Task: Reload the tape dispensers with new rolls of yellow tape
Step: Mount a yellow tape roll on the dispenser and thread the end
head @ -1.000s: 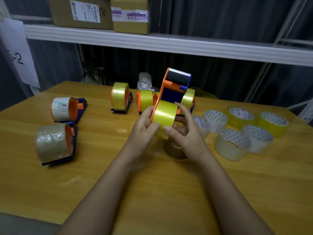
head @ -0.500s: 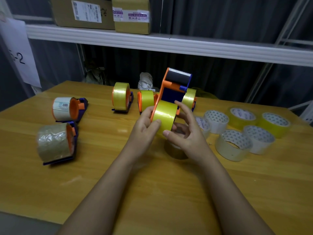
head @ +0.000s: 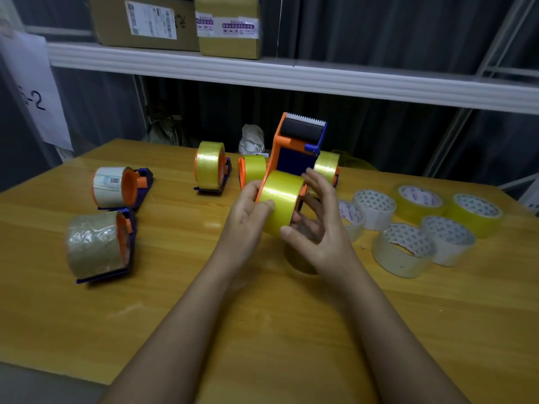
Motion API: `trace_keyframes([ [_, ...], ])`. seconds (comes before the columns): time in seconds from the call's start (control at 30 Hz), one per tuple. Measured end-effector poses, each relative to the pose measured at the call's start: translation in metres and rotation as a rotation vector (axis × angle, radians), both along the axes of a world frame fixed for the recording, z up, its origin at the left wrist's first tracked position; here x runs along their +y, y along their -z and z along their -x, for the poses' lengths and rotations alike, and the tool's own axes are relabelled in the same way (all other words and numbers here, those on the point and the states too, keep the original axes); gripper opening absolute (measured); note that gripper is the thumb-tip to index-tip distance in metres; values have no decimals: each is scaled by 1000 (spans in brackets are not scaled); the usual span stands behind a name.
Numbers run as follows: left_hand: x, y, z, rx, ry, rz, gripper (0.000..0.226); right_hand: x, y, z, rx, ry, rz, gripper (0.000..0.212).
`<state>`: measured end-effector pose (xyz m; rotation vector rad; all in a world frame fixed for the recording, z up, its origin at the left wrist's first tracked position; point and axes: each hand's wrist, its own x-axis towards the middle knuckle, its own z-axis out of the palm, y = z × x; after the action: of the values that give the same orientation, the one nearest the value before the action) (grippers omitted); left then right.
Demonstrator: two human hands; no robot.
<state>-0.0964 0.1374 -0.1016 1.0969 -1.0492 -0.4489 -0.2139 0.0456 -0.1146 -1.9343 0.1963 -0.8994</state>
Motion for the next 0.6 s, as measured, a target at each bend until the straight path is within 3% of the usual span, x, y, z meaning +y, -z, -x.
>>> trace_keyframes([
  [0.13,0,2,4,-44,32,19,22,-2,-1,-1,44,-4,-163,78],
  [0.4,2,0,3,-36,25,12,21,-1,-2,3,-6,-18,-28,83],
  [0.6,0,4,4,-45,18,0,21,-2,-1,0,31,-32,-212,74],
])
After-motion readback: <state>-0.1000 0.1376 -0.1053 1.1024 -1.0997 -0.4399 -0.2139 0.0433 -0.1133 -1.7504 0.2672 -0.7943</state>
